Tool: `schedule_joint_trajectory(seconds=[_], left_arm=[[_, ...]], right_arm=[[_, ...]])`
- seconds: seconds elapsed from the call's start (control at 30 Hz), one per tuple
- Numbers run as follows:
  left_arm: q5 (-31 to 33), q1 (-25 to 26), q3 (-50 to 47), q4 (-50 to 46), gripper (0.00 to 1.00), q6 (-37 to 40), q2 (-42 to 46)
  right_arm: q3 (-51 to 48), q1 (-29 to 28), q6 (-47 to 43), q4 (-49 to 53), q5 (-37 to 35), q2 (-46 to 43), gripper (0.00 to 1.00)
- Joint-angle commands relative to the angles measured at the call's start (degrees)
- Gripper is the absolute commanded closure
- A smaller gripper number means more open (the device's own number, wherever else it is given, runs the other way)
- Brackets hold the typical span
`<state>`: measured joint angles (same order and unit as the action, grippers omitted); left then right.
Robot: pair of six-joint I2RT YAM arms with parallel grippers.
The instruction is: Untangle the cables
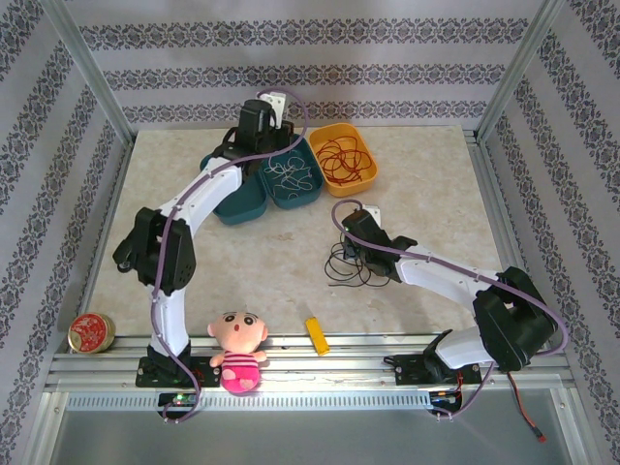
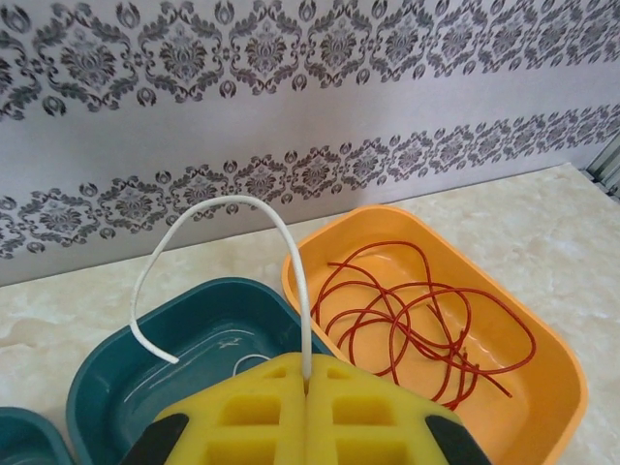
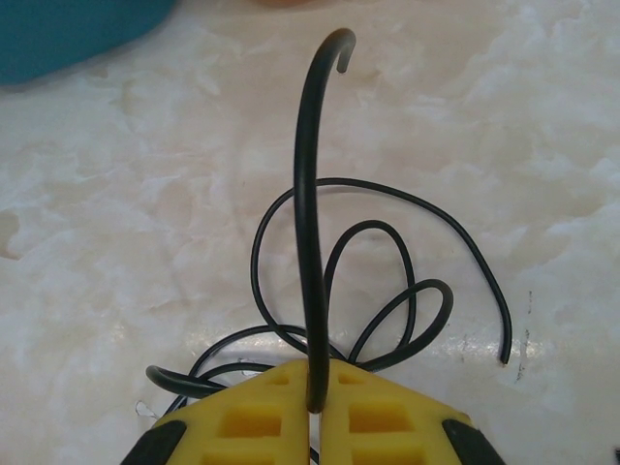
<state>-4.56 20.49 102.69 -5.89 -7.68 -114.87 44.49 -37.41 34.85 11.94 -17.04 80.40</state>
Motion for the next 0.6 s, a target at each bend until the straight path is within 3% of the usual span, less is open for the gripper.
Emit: schedule_joint_trajectory(seconds=[0.0, 0.2, 0.33, 0.57], left_arm=[[-2.29, -1.06, 4.68, -4.95, 1.0, 0.32, -3.9], [-3.55, -2.08, 9.94, -9.78, 0.99, -2.74, -10.35], [-7.36, -3.14, 13.83, -12.02, 0.86, -5.02, -15.01], [-12.04, -3.64, 28.65, -21.3, 0.76, -5.34, -25.62]], right_arm=[[1.9, -0.95, 1.17, 1.42, -0.34, -0.07, 0.92], [2.69, -1.16, 0.83, 2.42, -0.54, -0.34, 0.89], [3.06, -1.17, 0.71, 3.07, -0.93, -0.67, 0.86], [3.03, -1.29, 1.05, 3.33, -1.42, -0.87, 0.81]])
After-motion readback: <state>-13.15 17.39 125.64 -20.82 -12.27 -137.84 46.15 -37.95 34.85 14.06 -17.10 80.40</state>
